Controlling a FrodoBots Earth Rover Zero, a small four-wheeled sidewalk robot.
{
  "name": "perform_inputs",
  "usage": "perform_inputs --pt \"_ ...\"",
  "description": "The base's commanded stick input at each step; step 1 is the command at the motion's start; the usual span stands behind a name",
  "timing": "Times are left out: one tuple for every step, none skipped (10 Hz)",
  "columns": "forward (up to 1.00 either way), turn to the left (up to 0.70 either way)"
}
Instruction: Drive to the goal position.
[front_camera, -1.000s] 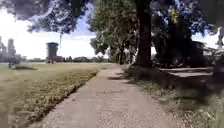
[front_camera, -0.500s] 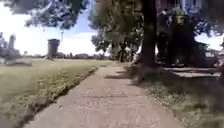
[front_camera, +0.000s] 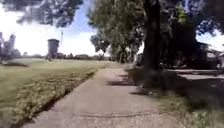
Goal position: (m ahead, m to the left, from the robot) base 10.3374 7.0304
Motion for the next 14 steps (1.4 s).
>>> perform_inputs --pt "0.98 0.07" --pt "0.99 0.10" --pt "0.99 0.14" --pt "0.99 0.16" --pt "0.98 0.12" --pt "0.99 0.00" --pt "0.98 0.00" --pt "0.98 0.00" --pt "0.99 0.00" --pt "0.99 0.00" --pt "0.99 0.00" --pt "0.98 0.00" --pt "0.98 0.00" --pt "0.98 0.00"
